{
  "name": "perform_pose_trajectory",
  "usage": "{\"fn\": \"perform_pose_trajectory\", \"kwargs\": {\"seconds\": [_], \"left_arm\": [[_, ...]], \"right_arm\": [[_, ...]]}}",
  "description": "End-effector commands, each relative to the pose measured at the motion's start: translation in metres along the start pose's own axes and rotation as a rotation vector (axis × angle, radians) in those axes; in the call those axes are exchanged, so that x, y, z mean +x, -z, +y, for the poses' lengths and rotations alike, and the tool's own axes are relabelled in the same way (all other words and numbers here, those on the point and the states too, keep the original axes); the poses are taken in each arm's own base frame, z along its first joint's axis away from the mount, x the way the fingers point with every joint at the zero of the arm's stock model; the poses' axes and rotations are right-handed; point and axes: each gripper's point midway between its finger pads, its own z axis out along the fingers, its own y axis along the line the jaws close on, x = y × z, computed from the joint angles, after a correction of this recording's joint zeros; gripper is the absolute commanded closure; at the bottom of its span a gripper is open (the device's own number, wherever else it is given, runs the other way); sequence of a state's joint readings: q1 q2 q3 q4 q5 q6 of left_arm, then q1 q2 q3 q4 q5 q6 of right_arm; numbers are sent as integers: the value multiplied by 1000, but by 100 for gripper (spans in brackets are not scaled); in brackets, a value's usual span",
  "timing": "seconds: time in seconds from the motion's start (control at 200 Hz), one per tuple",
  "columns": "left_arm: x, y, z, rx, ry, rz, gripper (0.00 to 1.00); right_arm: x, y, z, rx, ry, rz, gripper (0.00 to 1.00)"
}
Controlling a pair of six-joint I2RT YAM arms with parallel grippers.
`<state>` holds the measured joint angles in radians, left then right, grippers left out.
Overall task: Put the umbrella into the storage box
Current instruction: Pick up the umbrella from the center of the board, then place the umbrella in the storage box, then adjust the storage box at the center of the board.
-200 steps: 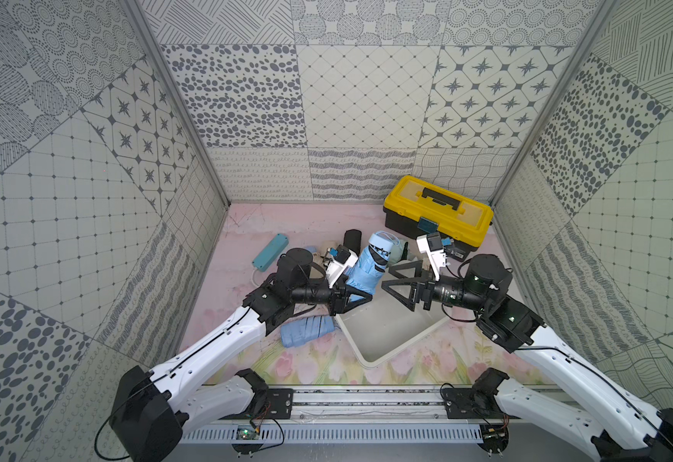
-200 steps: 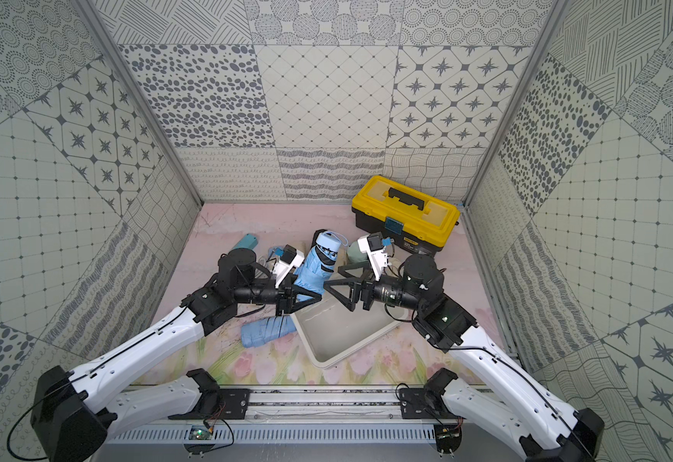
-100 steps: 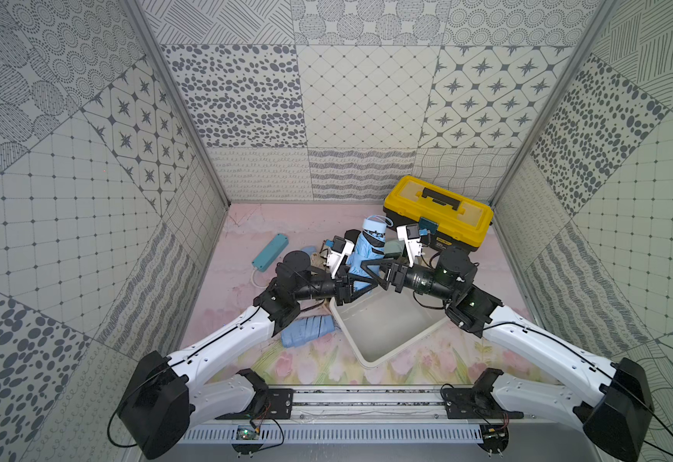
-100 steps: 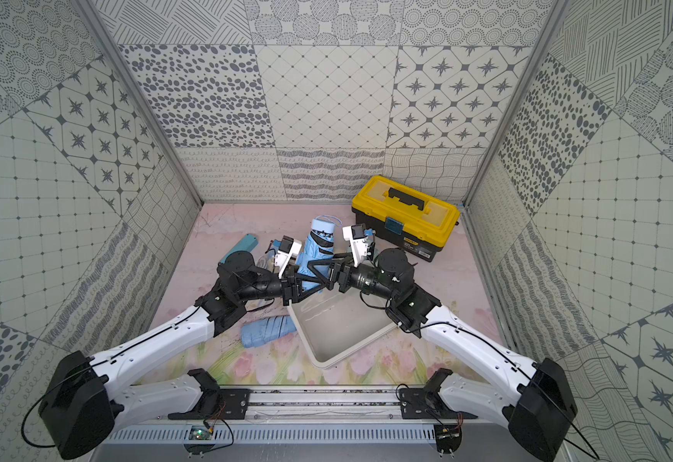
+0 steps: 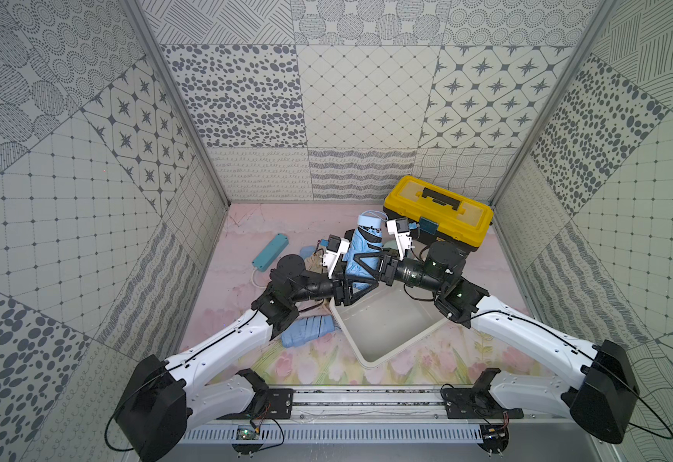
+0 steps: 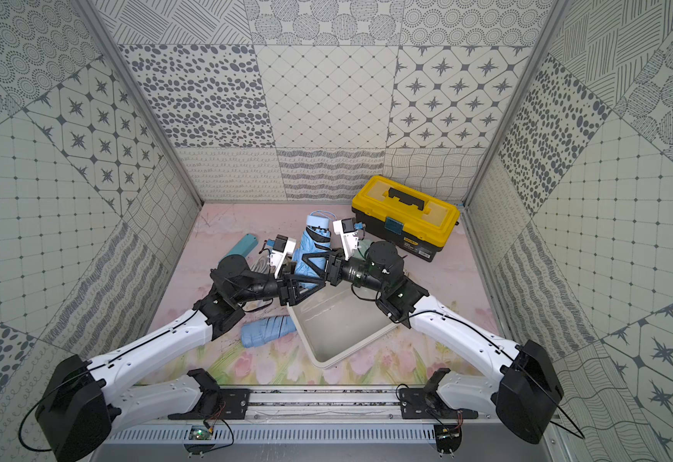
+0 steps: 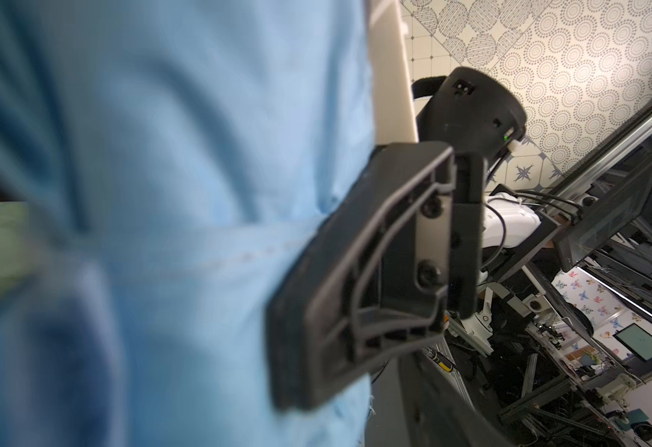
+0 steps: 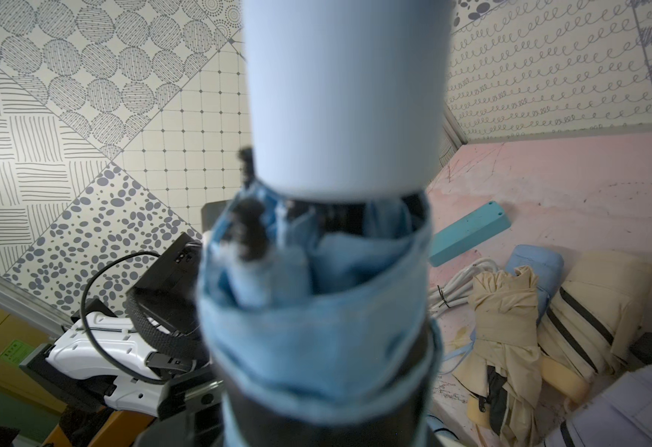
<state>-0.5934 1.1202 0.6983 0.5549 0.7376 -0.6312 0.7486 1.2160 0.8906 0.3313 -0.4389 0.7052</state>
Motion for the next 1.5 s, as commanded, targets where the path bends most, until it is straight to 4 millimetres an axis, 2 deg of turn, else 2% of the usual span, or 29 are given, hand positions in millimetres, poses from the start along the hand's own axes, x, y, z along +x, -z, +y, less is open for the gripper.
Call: {"fn": "perform_pose_trajectory", "kwargs": {"seconds": [0.0, 0.045, 0.135, 0.3, 0.38, 0.44, 0.53, 0.611, 0.716, 0.876, 1.046, 1.226, 1.336, 1.496], "left_arm": [[-13, 10, -19, 22, -64, -59, 6], [-8, 15, -17, -8, -30, -56, 1], [3, 31, -14, -117, 69, -54, 1], [34, 74, 13, -490, 387, -46, 2], [53, 96, 27, -651, 578, -44, 9], [77, 110, 37, -766, 737, -11, 9], [95, 108, 38, -786, 860, 5, 9], [109, 103, 39, -784, 901, 20, 10], [134, 106, 45, -835, 964, 75, 13], [154, 111, 54, -881, 1035, 92, 19], [167, 103, 67, -862, 1086, 100, 23], [162, 89, 86, -819, 1083, 42, 37], [157, 82, 91, -795, 1053, 23, 44], [149, 74, 99, -766, 1036, -24, 61]], "right_arm": [[-24, 6, 10, 2, 39, -74, 81], [-23, 13, 3, 46, 31, -65, 83], [-13, 33, -13, 160, 26, -9, 85], [46, 72, -38, 344, 74, 294, 86], [69, 82, -40, 366, 54, 408, 87], [82, 83, -39, 372, 45, 474, 86], [99, 79, -38, 382, 38, 561, 85], [114, 73, -40, 387, 21, 618, 85], [127, 62, -46, 394, 1, 646, 85], [151, 46, -49, 369, -19, 709, 85], [174, 43, -53, 363, -35, 767, 85], [192, 40, -64, 365, -51, 802, 85], [202, 36, -73, 379, -54, 821, 85], [215, 29, -87, 410, -74, 829, 85]]}}
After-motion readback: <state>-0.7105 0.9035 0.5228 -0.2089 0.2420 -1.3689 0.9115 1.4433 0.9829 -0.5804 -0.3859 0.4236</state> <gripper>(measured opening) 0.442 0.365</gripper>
